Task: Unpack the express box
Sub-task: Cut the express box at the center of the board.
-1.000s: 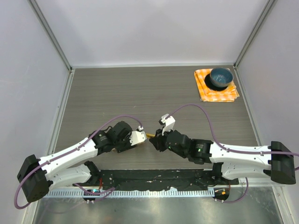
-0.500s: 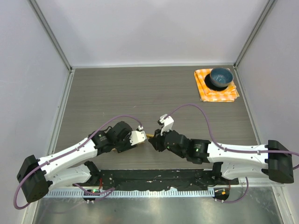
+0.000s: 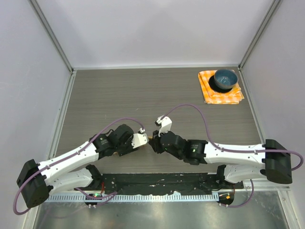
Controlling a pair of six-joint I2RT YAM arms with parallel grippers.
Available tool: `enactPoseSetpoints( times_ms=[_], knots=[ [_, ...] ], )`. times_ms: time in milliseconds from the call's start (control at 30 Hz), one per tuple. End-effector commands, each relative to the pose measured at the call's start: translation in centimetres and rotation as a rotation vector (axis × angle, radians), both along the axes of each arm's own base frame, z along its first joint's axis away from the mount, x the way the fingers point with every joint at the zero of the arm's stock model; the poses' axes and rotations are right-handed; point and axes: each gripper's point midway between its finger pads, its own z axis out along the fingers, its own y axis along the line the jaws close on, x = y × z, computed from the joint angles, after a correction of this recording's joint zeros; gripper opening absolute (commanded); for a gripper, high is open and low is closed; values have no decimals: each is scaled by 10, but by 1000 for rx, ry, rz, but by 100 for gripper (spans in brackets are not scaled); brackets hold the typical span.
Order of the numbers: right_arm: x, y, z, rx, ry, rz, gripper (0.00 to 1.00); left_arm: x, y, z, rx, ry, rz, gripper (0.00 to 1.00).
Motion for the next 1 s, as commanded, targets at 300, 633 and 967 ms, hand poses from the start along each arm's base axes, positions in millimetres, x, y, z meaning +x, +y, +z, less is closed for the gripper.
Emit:
enactPoseSetpoints(
  times_ms=[300, 633, 967],
  knots=[
    [-7, 20, -47, -129, 201, 35, 1, 9, -19, 25, -107, -61, -12, 49],
    [-30, 17, -64, -155, 325, 99, 1, 13, -9, 18, -97, -71, 68, 48],
    [-63, 2, -57, -201, 357, 165, 1, 13, -1, 10, -103, -54, 126, 48]
  ],
)
